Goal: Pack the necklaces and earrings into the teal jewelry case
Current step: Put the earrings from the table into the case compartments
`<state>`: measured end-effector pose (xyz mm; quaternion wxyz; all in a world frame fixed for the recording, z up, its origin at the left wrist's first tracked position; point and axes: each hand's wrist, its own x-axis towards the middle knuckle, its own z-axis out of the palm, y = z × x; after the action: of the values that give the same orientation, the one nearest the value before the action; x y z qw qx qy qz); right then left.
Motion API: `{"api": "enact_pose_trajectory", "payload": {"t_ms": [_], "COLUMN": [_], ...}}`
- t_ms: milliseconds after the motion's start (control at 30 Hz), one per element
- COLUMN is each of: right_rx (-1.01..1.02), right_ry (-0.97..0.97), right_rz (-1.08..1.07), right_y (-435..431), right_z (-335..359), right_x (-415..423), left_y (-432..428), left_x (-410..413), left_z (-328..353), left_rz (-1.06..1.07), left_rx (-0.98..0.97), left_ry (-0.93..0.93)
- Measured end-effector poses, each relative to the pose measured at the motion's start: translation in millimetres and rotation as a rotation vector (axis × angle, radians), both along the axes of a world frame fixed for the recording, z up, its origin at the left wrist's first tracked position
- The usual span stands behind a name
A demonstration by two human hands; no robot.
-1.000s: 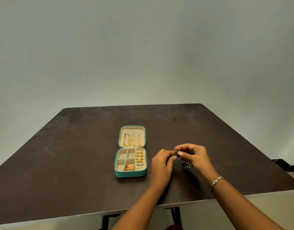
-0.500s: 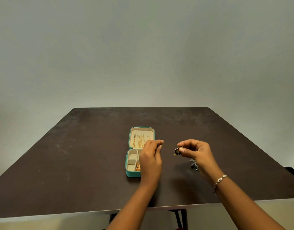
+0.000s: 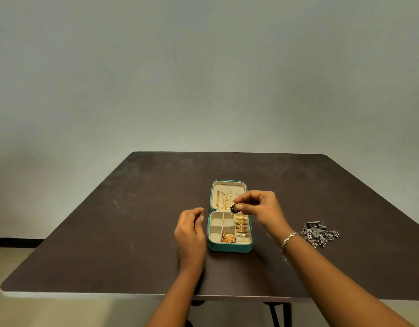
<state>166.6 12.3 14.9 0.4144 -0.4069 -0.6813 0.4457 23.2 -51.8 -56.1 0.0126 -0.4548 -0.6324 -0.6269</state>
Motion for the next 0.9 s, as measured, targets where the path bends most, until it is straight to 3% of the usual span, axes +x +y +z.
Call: {"api": "enact_pose_trajectory", "payload": {"t_ms": [633,900], "right_rx": [0.267,0.252], "right_ry": [-0.711,-0.798], "right_rz": [0.055,0.041], "right_y": [14,23], "right_z": [-15,-12], "right_x": [-25,-30], "left_y": [2,1], "left_x": [-4,-3], "left_z": [-4,-2], "left_rz": [-0.066,-0.062], "left_rx": [-0.022,-0.061], "left_ry": [-0.006,-0.056]}}
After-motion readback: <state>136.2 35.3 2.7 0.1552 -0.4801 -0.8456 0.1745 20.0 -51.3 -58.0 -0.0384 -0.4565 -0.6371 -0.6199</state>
